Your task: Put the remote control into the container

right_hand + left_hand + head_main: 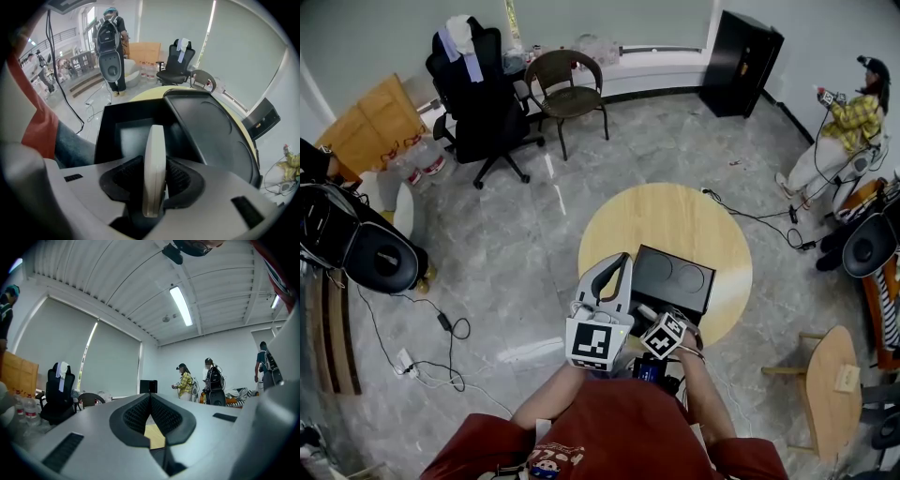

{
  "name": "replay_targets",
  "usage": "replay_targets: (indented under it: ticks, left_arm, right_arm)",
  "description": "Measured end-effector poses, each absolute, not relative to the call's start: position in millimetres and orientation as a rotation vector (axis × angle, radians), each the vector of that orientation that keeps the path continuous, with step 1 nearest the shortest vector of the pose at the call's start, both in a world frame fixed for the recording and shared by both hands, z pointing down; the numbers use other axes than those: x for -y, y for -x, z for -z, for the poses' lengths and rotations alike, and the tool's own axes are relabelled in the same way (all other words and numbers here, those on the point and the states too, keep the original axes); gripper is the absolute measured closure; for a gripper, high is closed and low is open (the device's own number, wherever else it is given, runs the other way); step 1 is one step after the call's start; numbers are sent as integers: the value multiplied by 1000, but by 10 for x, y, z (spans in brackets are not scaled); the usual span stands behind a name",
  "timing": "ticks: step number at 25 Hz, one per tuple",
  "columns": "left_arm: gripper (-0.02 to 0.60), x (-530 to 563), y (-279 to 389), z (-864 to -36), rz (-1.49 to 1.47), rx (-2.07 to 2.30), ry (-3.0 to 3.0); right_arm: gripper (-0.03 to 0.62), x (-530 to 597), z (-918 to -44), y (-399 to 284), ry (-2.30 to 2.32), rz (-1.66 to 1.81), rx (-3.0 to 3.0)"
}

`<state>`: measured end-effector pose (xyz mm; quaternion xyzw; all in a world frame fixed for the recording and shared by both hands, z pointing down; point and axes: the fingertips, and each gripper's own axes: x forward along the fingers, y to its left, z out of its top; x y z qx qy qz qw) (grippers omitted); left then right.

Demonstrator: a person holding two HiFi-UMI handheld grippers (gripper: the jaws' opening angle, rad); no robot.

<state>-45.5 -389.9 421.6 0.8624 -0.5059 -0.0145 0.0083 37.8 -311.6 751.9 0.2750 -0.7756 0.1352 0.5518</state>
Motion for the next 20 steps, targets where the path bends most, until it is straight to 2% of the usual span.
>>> replay_targets:
  ticks: [9, 20]
  left_arm:
    - [566, 3917, 463, -4236, 34, 1576, -2690]
    - [566, 3903, 436, -4217, 39, 1574, -2691]
  right_arm:
    - [407, 3113, -7433, -346, -685, -367, 1883]
    - [396, 3111, -7072, -333, -704, -332, 1944]
